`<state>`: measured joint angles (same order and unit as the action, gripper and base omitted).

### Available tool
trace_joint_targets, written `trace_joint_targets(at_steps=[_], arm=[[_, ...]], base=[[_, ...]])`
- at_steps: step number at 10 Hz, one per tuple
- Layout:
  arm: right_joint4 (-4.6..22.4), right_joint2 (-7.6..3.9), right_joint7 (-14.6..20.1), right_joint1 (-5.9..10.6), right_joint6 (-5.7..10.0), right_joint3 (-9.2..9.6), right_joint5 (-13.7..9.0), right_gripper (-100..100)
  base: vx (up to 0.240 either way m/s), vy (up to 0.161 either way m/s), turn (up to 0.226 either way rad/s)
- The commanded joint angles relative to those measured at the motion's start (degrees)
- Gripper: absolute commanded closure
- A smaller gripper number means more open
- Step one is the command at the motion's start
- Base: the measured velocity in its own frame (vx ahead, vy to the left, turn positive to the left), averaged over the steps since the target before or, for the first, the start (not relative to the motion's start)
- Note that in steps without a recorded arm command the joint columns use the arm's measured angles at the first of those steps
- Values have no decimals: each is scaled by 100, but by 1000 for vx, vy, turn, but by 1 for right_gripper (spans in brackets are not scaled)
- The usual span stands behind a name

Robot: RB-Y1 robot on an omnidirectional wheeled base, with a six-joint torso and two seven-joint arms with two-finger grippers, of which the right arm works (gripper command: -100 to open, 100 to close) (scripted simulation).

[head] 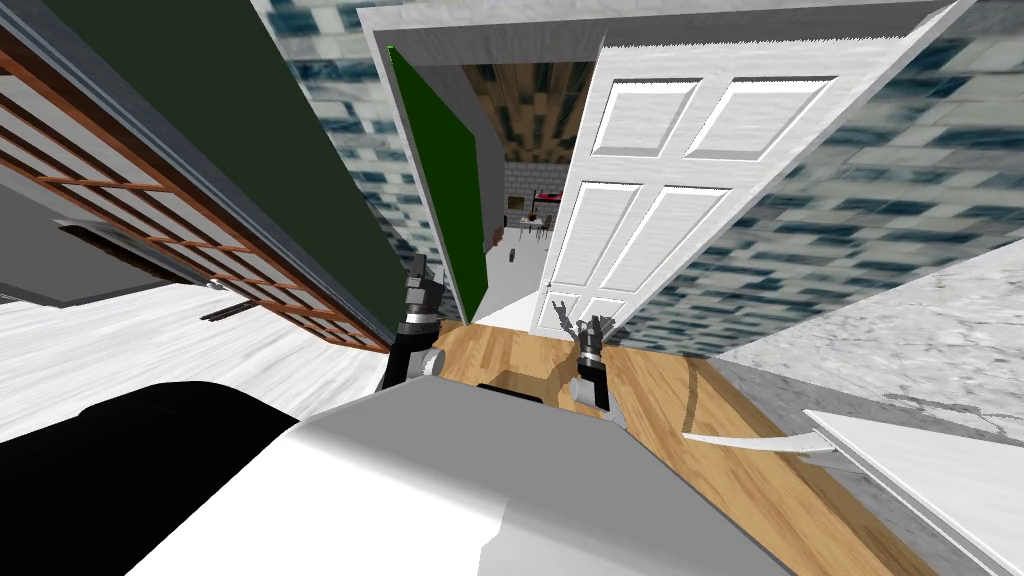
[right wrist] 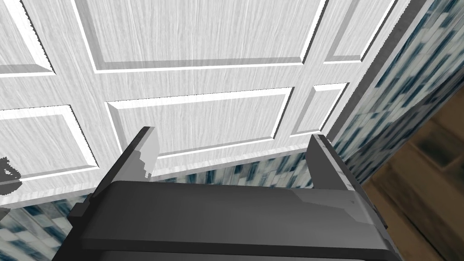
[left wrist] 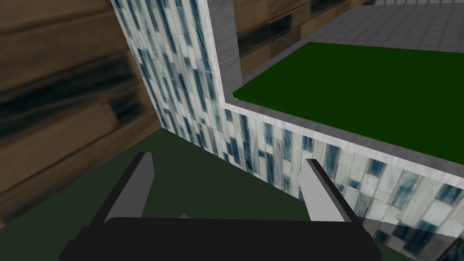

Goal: Push the door open

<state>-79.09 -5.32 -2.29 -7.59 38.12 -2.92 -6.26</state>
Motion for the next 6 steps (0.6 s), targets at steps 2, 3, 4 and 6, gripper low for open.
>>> trace_joint_targets(at_steps=[2, 3, 4, 6], arm=[[342, 14, -86, 118, 70, 5, -59, -100], [483, 22, -118, 173, 98, 5, -82, -100], [623, 33, -149, 228, 125, 4, -104, -100], [902, 54, -212, 337, 179, 4, -148, -100]], base=[[96, -9, 63], [83, -17, 66], [98, -28, 69], [103, -25, 80]])
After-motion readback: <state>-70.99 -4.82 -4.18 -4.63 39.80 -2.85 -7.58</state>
